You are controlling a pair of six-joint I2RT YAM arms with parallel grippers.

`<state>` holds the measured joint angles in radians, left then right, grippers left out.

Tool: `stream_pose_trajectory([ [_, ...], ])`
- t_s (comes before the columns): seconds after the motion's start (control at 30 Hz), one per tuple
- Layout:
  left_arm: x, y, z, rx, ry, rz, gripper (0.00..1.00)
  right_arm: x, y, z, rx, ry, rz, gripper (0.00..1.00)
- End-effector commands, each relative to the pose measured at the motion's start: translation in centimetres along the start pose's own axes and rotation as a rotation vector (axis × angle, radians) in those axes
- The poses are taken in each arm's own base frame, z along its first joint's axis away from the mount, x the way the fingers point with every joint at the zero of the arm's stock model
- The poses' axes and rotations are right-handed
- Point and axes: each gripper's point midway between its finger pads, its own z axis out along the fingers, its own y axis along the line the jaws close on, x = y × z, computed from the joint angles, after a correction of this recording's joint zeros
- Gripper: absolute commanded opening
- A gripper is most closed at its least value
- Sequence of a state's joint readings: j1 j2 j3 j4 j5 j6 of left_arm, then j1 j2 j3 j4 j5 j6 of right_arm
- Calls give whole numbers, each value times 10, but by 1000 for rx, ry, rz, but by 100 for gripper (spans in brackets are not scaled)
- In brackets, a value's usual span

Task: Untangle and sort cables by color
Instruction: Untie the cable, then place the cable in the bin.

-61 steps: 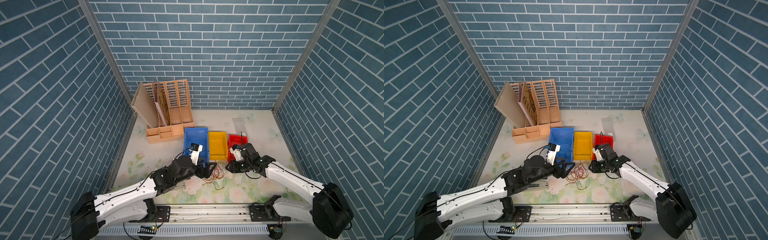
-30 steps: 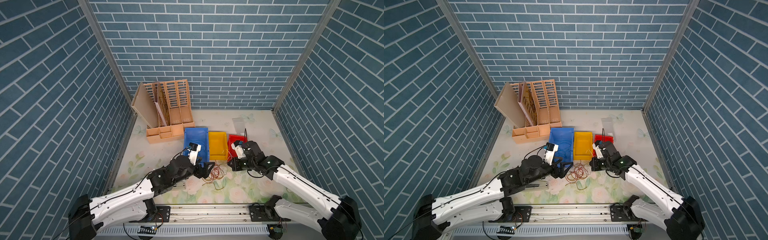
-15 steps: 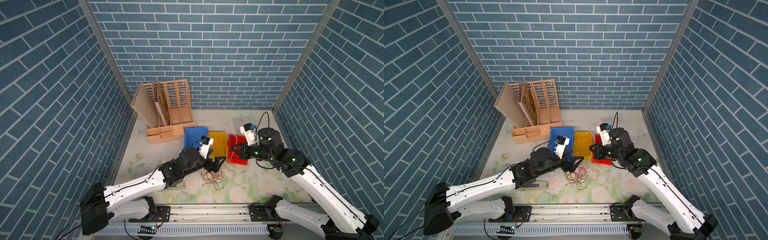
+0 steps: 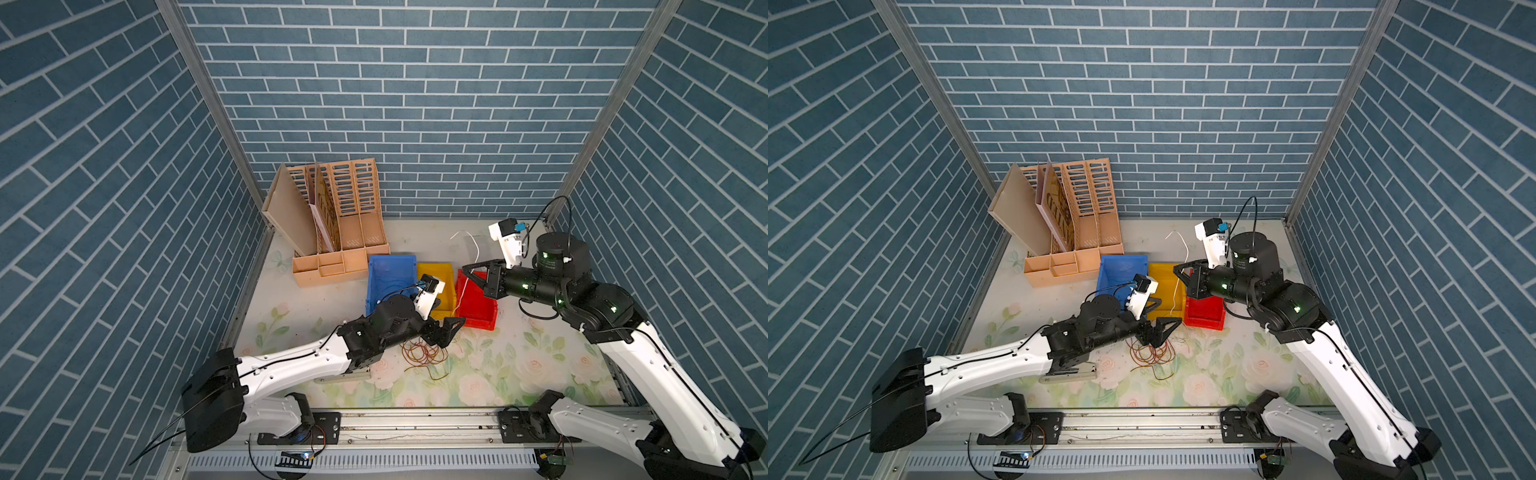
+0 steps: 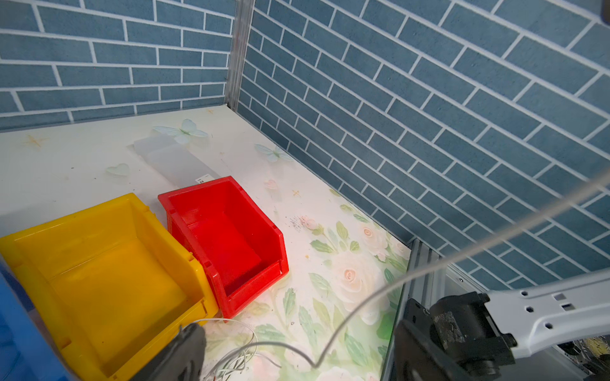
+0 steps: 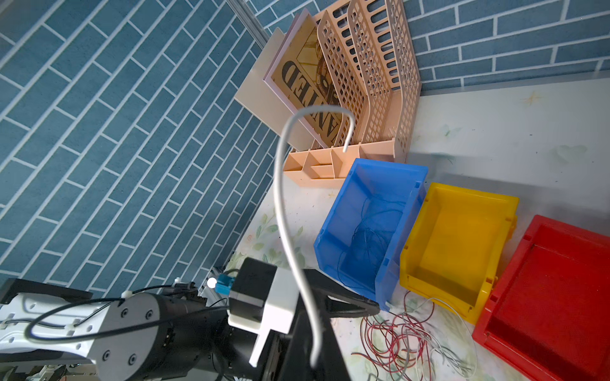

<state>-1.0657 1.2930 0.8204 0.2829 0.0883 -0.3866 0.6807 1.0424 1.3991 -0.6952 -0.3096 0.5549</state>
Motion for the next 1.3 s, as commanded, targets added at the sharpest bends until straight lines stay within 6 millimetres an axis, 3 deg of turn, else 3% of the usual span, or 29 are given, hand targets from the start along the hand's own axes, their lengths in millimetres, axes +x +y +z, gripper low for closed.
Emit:
stream_pose_trajectory([
  [0.0,-10,-9,-2,29,-32,12,92,-9,0,2,15,-21,-1,0],
  [0.13,5,5,-12,-30,0,-2,92,-30,4,1,40,-60,-38,0],
  [0.43,12,18,-34,-87,-13,5,93,-118,65,-32,-57,-247,-123,0],
  [0.67,10,20,-38,-101,-25,3,93,-157,100,-52,-138,-337,-156,0],
  [0.77,7,21,-45,-112,-41,0,93,-161,101,-51,-138,-347,-167,0],
  [0.87,6,24,-54,-126,-44,-3,93,-157,90,-42,-97,-330,-170,0],
  [1.27,11,44,-108,-226,-91,-57,93,-125,48,2,-29,-255,-148,0],
])
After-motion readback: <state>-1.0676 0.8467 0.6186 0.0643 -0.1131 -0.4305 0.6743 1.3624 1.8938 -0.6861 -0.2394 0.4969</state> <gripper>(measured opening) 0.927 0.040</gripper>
